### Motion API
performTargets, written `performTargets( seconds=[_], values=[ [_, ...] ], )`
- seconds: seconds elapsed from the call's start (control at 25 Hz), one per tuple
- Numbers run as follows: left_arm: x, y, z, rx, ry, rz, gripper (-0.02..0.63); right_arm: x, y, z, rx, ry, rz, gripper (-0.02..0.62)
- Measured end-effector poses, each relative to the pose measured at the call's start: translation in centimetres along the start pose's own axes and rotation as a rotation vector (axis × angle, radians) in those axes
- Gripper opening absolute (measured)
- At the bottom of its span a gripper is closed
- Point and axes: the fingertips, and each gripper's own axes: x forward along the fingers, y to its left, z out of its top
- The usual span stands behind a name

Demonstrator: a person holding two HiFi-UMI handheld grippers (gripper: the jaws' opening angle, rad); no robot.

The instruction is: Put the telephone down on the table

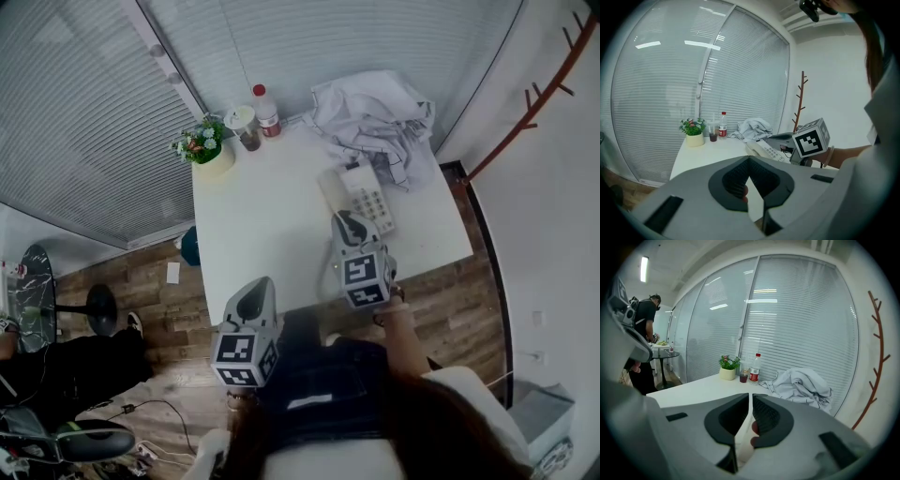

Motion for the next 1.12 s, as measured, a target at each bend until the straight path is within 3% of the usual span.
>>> performTargets(
  seconds=[0.36,0.44,0.88,1.08,1.12],
  values=[
    [2.3,0.8,1.2,0.018,0.025,-0.038,0.008,2.2,-1.2,0.0,-0.043,0.032,-0.020,0.061],
    [2.7,0.9,1.5,0.024,0.031,-0.046,0.007,2.7,-1.4,-0.2,-0.042,0.050,-0.020,0.101],
    [4.5,1.5,1.5,0.057,0.075,-0.087,0.008,4.7,-2.6,-1.6,-0.007,0.099,-0.072,0.135],
    [4.8,1.9,1.3,0.070,0.090,-0.101,0.008,5.5,-2.6,-2.5,-0.003,0.129,-0.087,0.170],
    [4.9,2.0,1.3,0.071,0.094,-0.102,0.008,5.6,-2.5,-2.7,-0.001,0.135,-0.087,0.202]
  ],
)
